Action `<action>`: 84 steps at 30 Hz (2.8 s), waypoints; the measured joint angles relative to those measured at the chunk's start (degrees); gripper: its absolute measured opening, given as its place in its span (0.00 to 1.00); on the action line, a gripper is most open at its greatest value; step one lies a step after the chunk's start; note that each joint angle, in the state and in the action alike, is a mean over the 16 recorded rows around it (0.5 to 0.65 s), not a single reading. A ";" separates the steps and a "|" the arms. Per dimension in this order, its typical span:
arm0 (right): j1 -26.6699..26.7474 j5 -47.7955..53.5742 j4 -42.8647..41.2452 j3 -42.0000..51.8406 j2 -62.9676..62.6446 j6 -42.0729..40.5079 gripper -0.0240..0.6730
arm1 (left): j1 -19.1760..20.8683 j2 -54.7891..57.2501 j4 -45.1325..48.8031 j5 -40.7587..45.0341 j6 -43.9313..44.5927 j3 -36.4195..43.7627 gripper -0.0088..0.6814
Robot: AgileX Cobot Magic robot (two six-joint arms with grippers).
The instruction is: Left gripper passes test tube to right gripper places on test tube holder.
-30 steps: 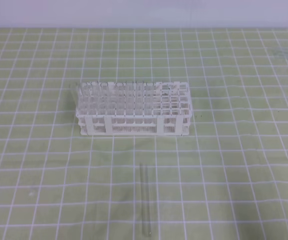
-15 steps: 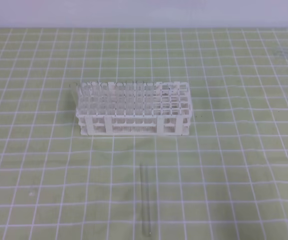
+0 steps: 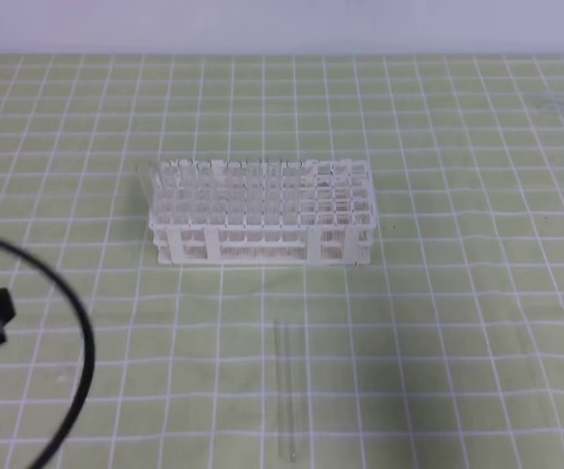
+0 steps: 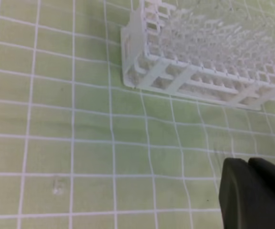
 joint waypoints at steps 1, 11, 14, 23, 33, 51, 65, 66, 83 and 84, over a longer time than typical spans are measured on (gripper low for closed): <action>0.00 0.78 -0.39 -0.66 1.37 -0.07 0.01 | -0.04 1.93 -0.38 1.57 0.78 -1.22 0.01; 0.00 2.55 -1.44 -2.42 9.34 -0.94 0.01 | -5.72 14.95 -4.02 4.93 3.50 -6.09 0.01; 0.00 2.55 -1.46 -2.42 10.54 -1.21 0.01 | -9.58 18.09 -4.22 3.21 2.48 -6.30 0.01; 0.00 2.55 -1.57 -2.42 12.49 -1.49 0.01 | -22.63 28.85 -3.55 -2.04 -2.16 -9.06 0.01; 0.00 2.57 -1.68 -2.42 12.77 -1.54 0.01 | -34.14 42.52 3.62 2.20 -10.68 -20.11 0.01; 0.00 3.34 -1.89 -2.42 12.77 -1.72 0.01 | -39.67 54.00 10.79 9.54 -12.87 -33.09 0.39; 0.00 3.25 -1.93 -2.42 12.77 -1.78 0.01 | -42.72 60.46 16.73 15.81 -20.67 -38.44 0.62; 0.00 3.23 -1.93 -2.42 12.77 -1.78 0.01 | -43.18 60.92 17.56 17.12 -21.92 -39.28 0.62; 0.00 3.07 -1.93 -2.42 12.77 -1.78 0.01 | -46.86 70.40 24.26 27.62 -31.40 -46.55 0.60; 0.00 3.07 -1.93 -2.42 12.77 -1.78 0.01 | -46.86 71.01 24.27 27.70 -31.34 -46.56 0.60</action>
